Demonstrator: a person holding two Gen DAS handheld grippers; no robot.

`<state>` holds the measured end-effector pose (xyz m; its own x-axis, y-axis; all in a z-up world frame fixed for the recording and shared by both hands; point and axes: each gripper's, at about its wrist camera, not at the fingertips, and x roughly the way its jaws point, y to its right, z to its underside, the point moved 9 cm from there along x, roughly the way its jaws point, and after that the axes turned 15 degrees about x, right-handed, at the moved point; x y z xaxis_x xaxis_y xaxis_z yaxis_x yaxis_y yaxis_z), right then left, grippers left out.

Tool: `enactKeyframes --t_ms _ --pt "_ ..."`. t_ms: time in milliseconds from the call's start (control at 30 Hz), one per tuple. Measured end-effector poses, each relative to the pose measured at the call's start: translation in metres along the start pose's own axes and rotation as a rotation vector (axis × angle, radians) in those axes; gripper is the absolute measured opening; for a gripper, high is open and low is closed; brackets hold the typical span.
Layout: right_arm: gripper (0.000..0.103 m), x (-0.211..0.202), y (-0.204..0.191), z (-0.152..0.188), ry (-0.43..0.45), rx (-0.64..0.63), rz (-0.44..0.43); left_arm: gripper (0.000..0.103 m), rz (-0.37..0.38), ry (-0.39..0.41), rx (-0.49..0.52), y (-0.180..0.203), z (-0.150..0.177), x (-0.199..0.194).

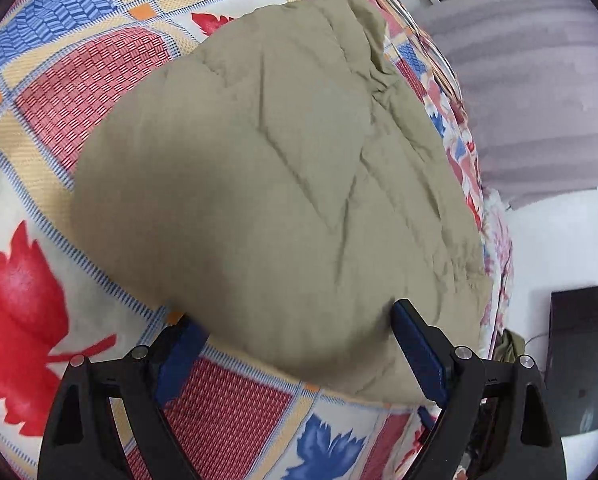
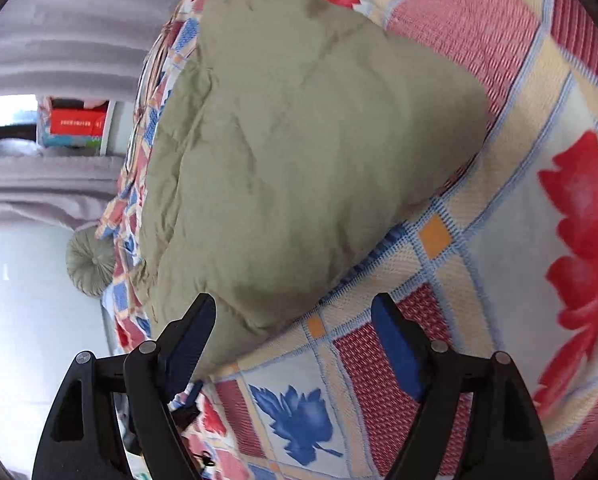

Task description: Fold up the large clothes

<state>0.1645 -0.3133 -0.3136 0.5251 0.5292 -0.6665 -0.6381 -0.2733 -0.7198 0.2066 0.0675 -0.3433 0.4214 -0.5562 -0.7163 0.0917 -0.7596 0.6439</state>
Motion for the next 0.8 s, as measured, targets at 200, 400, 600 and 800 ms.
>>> enactKeyframes --t_ms 200,400,600,800 --pt "0.083 0.033 -0.012 -0.017 -0.018 0.056 -0.07 0.091 -0.033 0.026 -0.014 -0.002 -0.02 0.019" --pt "0.083 0.063 -0.018 -0.028 -0.042 0.115 -0.104 0.091 -0.094 0.039 -0.053 -0.012 -0.032 0.04" --pt "0.081 0.071 -0.019 -0.03 -0.05 0.137 -0.111 0.038 -0.114 0.051 0.048 0.003 -0.042 0.039" --pt "0.029 0.062 -0.025 -0.025 -0.056 0.134 -0.125 0.022 -0.156 0.078 0.217 0.034 -0.049 0.015"
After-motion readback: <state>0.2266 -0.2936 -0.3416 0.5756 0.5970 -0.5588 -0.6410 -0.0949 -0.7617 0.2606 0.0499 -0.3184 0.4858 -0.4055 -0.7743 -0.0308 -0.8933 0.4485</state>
